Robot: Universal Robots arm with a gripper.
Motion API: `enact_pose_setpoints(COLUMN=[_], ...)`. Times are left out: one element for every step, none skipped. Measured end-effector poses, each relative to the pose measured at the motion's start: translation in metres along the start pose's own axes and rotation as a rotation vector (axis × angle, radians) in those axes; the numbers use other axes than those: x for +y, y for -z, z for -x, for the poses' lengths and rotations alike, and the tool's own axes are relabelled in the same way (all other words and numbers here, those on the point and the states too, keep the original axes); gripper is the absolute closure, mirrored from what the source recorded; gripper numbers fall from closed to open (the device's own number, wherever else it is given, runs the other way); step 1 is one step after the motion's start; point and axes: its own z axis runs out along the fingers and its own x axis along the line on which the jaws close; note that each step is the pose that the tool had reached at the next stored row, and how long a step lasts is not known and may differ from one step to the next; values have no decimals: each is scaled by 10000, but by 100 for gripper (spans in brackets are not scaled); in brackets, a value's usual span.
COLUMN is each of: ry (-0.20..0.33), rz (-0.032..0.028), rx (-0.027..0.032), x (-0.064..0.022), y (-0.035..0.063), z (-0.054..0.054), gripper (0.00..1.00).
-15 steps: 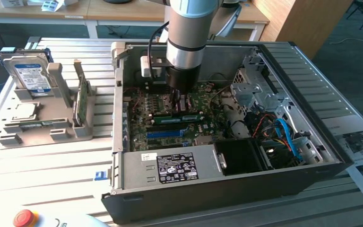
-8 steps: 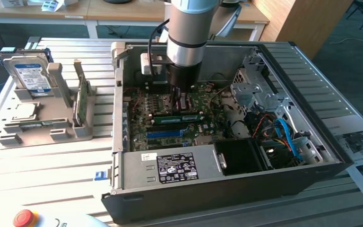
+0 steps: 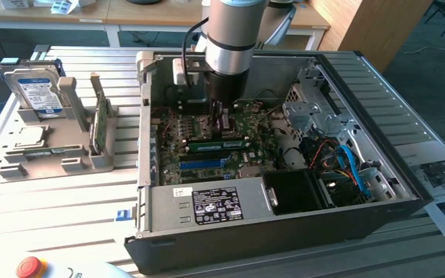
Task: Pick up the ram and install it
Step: 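Press down the ram until it locks into place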
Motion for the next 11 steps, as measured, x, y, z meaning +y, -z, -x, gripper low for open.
enact_pose_setpoints(ry=[1,1,-1,-1,-1,0,-1,-1,0,-1,0], rz=[4,9,12,16,20,23,26,29,31,34,35], rx=[0,1,2,2,1,1,1,2,1,1,1], x=[-2,-4,-5,-6,-8,-9,-10,-10,-11,-11,-12], y=[16,32,47,62,78,93,107,123,137,152,165], z=[0,0,0,0,-1,-1,-1,-1,-1,-1,-1], gripper=[90,90,90,90,90,90,90,90,90,90,90])
